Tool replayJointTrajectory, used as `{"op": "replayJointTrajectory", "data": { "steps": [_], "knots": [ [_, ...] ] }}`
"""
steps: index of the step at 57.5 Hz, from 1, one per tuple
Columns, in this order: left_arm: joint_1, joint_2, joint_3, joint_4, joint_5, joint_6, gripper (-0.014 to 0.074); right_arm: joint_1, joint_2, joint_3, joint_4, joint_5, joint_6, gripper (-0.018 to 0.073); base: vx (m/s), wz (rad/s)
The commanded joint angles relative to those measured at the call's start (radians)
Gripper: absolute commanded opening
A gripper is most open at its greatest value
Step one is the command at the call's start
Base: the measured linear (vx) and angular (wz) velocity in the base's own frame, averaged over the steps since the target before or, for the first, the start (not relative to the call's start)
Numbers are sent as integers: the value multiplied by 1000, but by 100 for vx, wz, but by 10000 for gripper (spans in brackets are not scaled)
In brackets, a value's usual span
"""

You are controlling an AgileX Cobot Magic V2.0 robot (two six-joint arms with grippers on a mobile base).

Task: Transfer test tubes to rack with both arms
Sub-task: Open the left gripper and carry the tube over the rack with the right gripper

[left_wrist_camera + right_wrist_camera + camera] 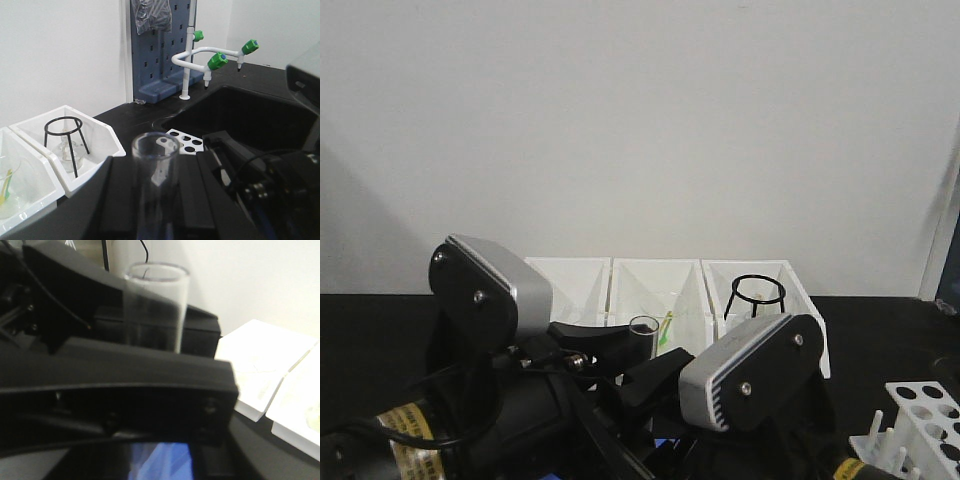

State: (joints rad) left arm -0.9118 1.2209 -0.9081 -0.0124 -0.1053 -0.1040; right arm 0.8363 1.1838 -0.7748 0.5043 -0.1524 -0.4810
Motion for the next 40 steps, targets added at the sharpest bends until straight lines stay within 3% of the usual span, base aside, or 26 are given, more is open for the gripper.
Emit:
{"op": "replayJointTrajectory", "data": {
  "steps": [1,12,28,40],
  "knots": [
    [-6,-26,-34,-7,-82,-14,-20,0,-20,-36,-6,-86,-10,207,0,0],
    [-6,-26,-34,-7,-80,-14,-20,0,-20,-36,-6,-102,-10,-15,0,0],
    [-6,-26,-34,-7,-79,-13,41,0,-20,-36,-6,-102,-11,-11,0,0],
    [-6,-26,-34,-7,-79,-11,258,0,-20,-36,-6,-101,-11,-11,0,0]
  ]
}}
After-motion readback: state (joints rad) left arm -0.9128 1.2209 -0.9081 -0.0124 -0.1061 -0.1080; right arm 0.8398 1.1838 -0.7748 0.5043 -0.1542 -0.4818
